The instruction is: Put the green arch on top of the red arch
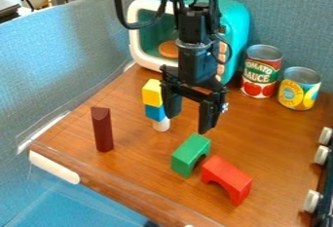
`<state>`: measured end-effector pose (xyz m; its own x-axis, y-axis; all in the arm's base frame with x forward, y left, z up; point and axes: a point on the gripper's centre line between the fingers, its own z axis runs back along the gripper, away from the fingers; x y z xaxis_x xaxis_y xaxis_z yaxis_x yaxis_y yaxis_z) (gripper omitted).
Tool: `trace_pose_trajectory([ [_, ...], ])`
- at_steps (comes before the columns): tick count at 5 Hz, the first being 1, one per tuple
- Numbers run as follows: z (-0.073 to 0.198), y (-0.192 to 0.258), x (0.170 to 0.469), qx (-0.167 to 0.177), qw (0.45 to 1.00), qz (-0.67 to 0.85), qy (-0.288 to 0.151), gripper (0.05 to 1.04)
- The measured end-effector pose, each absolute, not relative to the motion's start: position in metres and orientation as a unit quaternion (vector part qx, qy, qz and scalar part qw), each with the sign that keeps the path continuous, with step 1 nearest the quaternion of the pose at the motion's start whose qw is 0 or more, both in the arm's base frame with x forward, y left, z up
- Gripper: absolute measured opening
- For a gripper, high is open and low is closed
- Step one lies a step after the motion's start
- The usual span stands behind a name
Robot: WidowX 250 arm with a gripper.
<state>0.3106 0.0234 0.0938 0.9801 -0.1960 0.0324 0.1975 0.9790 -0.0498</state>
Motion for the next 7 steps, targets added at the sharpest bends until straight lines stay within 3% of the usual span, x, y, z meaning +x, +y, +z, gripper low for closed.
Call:
trace_pose_trajectory([
  [1,0.084,0.022,0.309,-0.033,0.994,-0.099,0.000,1.000],
  [2,0.077,0.025,0.310,-0.046,0.994,-0.102,-0.019,0.999],
  [5,0.025,0.031,0.325,-0.014,0.995,-0.086,0.050,1.000],
  [6,0.022,0.030,0.326,-0.010,0.996,-0.072,0.053,0.952],
  [7,0.021,0.030,0.328,-0.010,0.997,-0.061,0.045,0.673],
])
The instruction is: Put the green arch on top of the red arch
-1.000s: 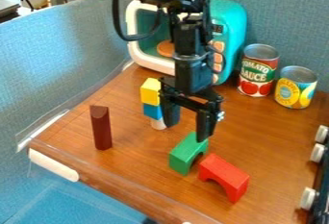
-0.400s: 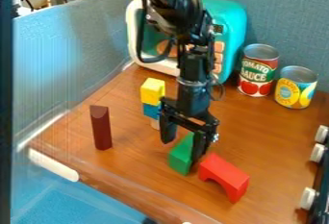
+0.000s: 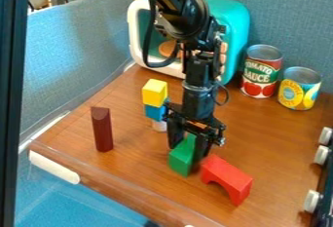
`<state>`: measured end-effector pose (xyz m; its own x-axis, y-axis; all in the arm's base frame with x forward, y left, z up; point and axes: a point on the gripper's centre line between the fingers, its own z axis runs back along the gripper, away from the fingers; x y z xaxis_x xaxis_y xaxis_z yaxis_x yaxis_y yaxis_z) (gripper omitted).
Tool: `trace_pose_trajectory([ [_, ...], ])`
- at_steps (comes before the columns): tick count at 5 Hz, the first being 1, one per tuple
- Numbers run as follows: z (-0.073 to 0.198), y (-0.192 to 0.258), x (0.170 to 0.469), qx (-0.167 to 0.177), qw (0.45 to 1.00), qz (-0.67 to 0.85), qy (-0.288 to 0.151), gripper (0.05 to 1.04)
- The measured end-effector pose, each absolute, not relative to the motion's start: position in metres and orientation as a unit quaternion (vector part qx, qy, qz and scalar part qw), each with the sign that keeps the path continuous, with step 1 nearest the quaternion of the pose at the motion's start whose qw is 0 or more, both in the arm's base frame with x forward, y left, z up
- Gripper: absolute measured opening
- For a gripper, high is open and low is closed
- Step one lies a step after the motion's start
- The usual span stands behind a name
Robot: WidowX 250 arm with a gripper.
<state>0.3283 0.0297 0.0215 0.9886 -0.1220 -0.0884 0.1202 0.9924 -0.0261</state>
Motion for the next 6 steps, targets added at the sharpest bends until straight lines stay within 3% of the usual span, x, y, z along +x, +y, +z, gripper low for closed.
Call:
trace_pose_trajectory([
  [1,0.022,0.025,0.324,-0.021,0.998,-0.037,0.039,0.591],
  [2,0.066,0.020,0.317,-0.024,0.999,0.023,-0.013,0.591],
  [3,0.091,0.006,0.309,-0.039,0.996,0.071,-0.023,0.591],
  [4,0.105,-0.005,0.301,-0.033,0.988,0.153,-0.016,0.591],
  [6,0.113,-0.052,0.293,-0.017,0.924,0.377,-0.066,0.591],
])
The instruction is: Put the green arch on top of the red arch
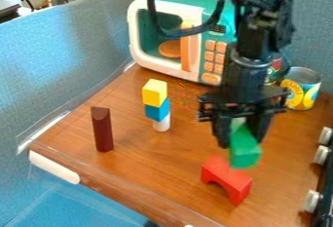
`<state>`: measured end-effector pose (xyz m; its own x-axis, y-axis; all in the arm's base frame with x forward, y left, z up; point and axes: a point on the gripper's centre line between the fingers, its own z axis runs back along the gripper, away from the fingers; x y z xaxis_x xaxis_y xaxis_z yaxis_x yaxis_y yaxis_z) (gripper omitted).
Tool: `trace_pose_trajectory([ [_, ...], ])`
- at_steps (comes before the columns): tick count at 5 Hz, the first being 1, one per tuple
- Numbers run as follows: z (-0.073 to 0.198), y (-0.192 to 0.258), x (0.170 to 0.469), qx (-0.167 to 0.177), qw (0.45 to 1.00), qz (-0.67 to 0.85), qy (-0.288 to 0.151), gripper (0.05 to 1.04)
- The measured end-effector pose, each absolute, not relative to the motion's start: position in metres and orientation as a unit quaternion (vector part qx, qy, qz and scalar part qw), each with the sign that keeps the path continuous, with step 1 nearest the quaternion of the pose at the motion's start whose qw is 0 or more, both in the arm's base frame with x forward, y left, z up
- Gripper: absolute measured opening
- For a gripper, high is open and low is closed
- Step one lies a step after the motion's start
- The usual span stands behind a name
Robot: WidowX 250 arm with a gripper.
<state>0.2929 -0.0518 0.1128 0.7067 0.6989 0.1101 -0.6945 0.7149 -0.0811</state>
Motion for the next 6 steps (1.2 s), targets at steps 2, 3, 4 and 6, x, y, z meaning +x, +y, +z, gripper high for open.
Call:
trace_pose_trajectory([
  [2,0.104,-0.060,0.283,-0.063,0.878,0.472,-0.040,0.591],
  [3,0.095,-0.050,0.281,-0.078,0.866,0.493,-0.027,0.591],
  [4,0.088,-0.043,0.285,-0.085,0.859,0.504,-0.025,0.591],
  [6,0.067,-0.041,0.288,-0.070,0.853,0.517,-0.012,0.591],
])
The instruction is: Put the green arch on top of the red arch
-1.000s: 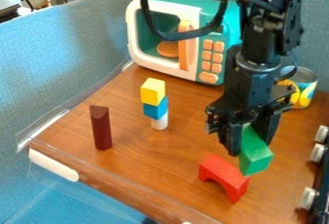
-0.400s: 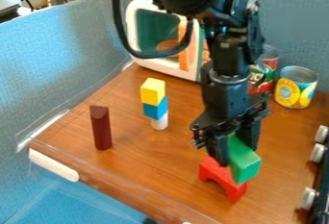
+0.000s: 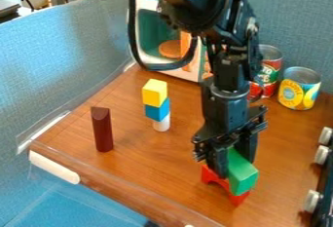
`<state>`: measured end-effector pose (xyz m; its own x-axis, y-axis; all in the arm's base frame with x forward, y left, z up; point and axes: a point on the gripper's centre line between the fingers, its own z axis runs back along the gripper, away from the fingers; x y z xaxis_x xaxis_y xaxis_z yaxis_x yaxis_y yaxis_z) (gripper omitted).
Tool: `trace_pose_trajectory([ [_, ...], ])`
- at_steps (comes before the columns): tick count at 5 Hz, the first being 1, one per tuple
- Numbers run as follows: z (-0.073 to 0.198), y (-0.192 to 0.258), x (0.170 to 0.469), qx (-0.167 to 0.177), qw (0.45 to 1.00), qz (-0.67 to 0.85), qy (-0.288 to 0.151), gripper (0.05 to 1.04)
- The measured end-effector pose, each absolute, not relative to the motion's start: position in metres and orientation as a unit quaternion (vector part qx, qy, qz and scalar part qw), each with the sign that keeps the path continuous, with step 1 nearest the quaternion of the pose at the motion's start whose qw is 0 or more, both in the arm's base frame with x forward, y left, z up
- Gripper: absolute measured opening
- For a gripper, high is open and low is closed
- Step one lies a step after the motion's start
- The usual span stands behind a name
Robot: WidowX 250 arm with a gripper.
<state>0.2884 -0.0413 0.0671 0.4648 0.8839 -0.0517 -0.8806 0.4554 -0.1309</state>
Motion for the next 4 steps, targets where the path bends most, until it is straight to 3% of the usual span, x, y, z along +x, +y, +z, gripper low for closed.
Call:
trace_pose_trajectory([
  [4,0.0583,-0.0437,0.3010,-0.096,0.809,0.580,0.009,0.591],
])
